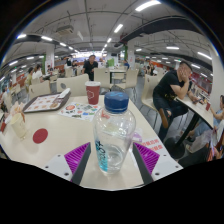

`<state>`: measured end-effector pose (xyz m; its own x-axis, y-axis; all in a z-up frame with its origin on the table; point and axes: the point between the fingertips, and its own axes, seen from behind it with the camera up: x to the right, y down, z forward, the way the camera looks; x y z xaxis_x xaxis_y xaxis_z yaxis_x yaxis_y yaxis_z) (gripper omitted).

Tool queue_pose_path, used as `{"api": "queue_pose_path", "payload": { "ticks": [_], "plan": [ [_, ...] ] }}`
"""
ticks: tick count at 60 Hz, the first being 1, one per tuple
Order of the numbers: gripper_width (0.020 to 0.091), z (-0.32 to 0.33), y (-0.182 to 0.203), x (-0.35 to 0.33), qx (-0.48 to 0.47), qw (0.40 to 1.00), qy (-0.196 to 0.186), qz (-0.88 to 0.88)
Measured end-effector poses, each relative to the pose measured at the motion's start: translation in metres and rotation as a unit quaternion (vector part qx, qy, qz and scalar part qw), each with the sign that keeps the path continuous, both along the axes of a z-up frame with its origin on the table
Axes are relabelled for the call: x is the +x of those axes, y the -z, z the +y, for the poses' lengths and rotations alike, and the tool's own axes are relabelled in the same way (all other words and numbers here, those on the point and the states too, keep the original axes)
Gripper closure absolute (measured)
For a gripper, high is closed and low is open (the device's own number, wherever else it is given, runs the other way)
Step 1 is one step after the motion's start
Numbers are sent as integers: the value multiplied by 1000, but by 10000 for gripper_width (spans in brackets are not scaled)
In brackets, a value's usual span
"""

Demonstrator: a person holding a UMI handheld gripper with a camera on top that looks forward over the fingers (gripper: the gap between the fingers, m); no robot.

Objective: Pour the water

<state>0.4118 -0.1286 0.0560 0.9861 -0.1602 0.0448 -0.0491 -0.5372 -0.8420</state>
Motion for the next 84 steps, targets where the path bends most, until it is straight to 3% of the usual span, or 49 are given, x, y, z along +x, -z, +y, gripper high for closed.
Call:
{"api": "queue_pose_path", "payload": {
  "ticks": [4, 8, 25, 34, 41, 52, 62, 71, 84],
  "plan": [
    [333, 17, 5, -3, 11, 1000, -4, 8],
    [527, 24, 10, 2, 14, 1000, 6, 7],
    [684, 31, 7, 0, 33, 999, 9, 2],
    [688, 34, 4, 3, 15, 999, 12, -33],
    [685, 42, -32, -3, 23, 994, 3, -104],
    [689, 78, -116, -53, 50, 956, -60, -282],
    [686, 119, -180, -139, 68, 874, -119, -467],
    [687, 142, -185, -226, 61, 777, -178, -601],
    [686, 162, -147, -310, 34, 611, -246, -752]
  ]
}}
